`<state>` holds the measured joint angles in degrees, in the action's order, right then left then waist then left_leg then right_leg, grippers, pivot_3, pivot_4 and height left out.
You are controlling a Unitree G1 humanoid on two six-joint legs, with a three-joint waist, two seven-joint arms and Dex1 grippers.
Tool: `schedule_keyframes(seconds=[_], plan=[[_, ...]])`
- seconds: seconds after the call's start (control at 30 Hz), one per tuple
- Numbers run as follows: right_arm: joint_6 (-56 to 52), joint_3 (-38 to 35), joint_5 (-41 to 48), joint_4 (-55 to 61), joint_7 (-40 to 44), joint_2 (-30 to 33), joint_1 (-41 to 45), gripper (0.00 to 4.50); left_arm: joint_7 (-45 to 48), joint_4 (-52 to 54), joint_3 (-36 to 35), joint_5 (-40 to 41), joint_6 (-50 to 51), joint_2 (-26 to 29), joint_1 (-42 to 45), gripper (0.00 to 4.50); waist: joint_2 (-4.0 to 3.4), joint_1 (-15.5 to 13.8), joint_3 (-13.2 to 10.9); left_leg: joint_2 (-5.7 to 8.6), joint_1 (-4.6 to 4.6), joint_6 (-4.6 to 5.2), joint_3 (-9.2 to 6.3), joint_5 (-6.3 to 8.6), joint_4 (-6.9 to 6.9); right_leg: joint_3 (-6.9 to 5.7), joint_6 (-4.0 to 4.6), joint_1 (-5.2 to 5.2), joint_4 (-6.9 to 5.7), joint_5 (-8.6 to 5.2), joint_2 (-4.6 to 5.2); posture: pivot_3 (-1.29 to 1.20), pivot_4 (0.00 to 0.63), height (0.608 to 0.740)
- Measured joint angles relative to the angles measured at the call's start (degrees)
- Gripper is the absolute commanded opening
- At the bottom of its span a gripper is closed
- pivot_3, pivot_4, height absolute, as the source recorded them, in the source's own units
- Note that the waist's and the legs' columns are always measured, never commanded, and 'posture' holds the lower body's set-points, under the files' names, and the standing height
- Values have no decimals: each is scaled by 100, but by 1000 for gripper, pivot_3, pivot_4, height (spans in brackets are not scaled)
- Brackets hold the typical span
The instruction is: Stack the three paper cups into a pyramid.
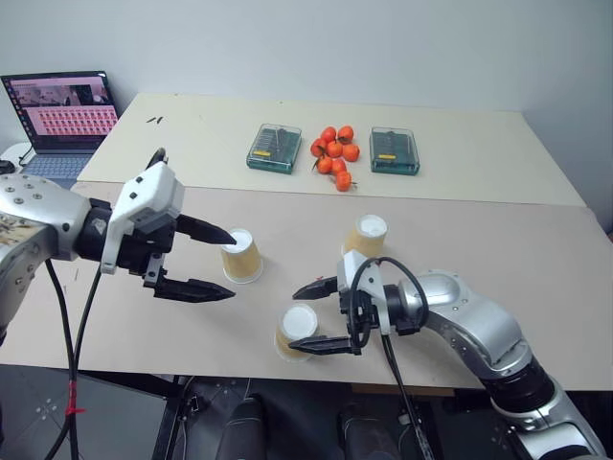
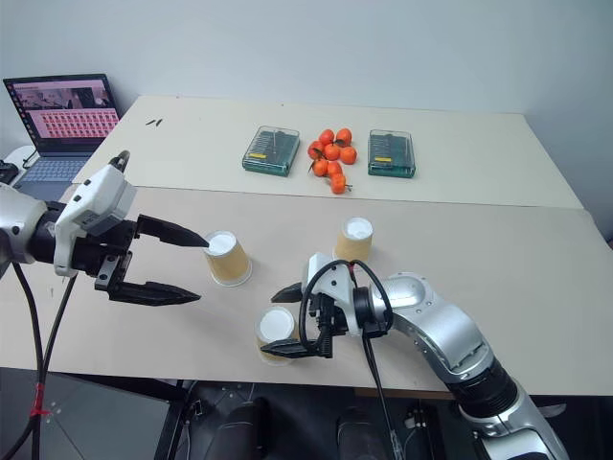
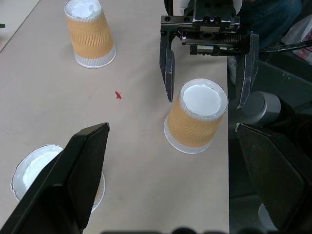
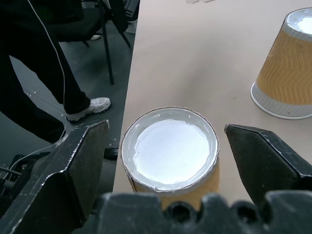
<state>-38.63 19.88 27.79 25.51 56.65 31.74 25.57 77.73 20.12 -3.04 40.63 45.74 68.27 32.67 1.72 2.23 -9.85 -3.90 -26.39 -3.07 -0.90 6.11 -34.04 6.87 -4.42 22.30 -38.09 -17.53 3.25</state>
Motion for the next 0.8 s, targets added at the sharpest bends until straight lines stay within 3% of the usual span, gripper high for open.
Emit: schedule_keyframes(seconds=[0.4, 0.5, 0.6, 0.8], plan=[[85, 142, -179, -51, 55, -19, -118, 4500, 38, 14, -11, 2, 63, 96, 0, 4443, 0, 0, 0, 0, 0, 0, 0, 0, 0, 0, 0, 0, 0, 0, 0, 0, 150, 735], [116, 158, -210, -132, 56, -39, -119, 3851, 43, 14, -11, 0, 63, 96, 0, 4500, 0, 0, 0, 0, 0, 0, 0, 0, 0, 0, 0, 0, 0, 0, 0, 0, 150, 735], [148, 159, -242, -161, 55, -79, -119, 2880, 43, 14, -10, -1, 63, 96, 2, 4500, 0, 0, 0, 0, 0, 0, 0, 0, 0, 0, 0, 0, 0, 0, 0, 0, 150, 735], [198, 159, -289, -205, 51, -103, -121, 2788, 44, 13, -4, -5, 63, 96, 40, 4500, 0, 0, 0, 0, 0, 0, 0, 0, 0, 0, 0, 0, 0, 0, 0, 0, 150, 735]])
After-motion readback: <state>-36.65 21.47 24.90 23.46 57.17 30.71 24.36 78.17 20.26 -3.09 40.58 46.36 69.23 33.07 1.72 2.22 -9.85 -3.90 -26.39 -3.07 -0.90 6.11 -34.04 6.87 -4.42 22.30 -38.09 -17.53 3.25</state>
